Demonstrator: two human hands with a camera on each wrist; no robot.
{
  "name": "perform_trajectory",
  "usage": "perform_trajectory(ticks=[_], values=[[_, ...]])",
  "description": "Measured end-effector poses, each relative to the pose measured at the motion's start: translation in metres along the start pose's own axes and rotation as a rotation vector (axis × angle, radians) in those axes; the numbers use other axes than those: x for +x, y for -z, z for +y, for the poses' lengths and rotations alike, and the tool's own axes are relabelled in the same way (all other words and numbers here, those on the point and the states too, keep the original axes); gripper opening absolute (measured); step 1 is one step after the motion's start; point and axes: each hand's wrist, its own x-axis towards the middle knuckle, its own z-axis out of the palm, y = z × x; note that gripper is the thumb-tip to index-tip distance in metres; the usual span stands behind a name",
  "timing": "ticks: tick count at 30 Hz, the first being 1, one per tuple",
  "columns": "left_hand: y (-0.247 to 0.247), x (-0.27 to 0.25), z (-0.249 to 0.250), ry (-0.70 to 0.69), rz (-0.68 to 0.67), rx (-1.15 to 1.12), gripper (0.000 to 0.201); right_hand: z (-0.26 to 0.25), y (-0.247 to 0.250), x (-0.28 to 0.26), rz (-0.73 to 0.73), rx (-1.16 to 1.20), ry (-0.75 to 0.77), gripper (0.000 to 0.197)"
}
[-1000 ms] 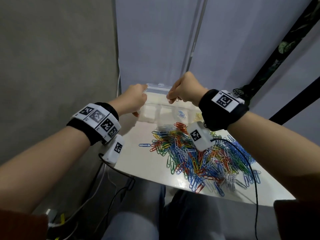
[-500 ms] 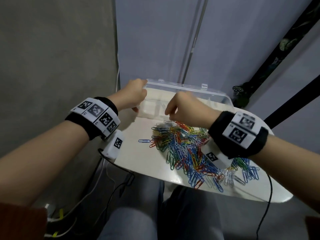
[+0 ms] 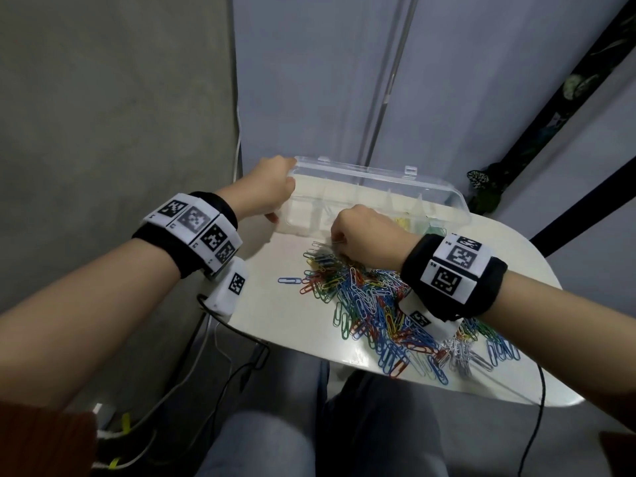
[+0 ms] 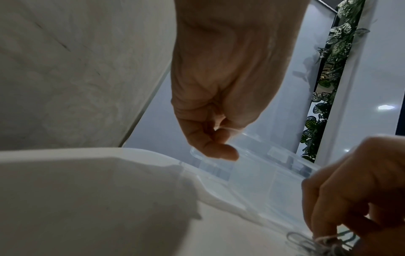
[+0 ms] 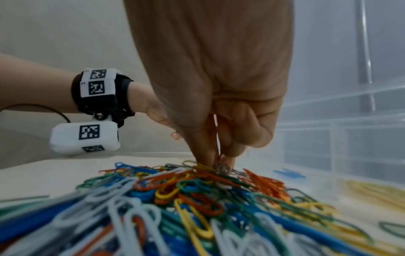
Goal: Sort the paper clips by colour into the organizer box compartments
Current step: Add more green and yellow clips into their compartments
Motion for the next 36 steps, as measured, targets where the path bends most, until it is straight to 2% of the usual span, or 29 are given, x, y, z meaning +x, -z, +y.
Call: perform_trajectory(ticks=[6,10,15,18,21,28,30,34,36], values=[[0.0,-0.001,0.001,-0.004,0.0,-0.007,0.052,0.008,0.005,-0.001,0.015,0.178,-0.042,0.007],[0.0,-0.003,0.003,-0.002,0.003,0.006,0.052,0.013,0.017,-0.007,0.003,0.448,-0.095,0.004],[0.001,-0.005,0.004,-0.005,0.002,0.008,0.053,0.024,0.032,-0.013,-0.06,0.881,-0.234,0.008],[0.001,-0.004,0.004,-0.003,0.0,0.01,0.052,0.027,0.038,-0.014,-0.077,1.039,-0.279,0.01],[0.001,-0.005,0.006,-0.001,-0.002,0.016,0.048,0.029,0.046,-0.011,-0.032,1.148,-0.314,0.011],[0.002,-0.006,0.007,0.01,0.0,-0.014,0.05,0.023,0.063,0.018,0.255,1.247,-0.408,0.007],[0.002,-0.007,0.008,0.007,-0.002,-0.024,0.051,0.021,0.06,0.025,0.269,1.235,-0.435,0.008],[0.002,-0.007,0.007,0.001,-0.008,-0.019,0.051,0.02,0.05,0.03,0.193,1.063,-0.494,0.019],[0.002,-0.006,0.006,0.001,-0.01,-0.016,0.052,0.023,0.05,0.029,0.201,0.997,-0.492,0.02]])
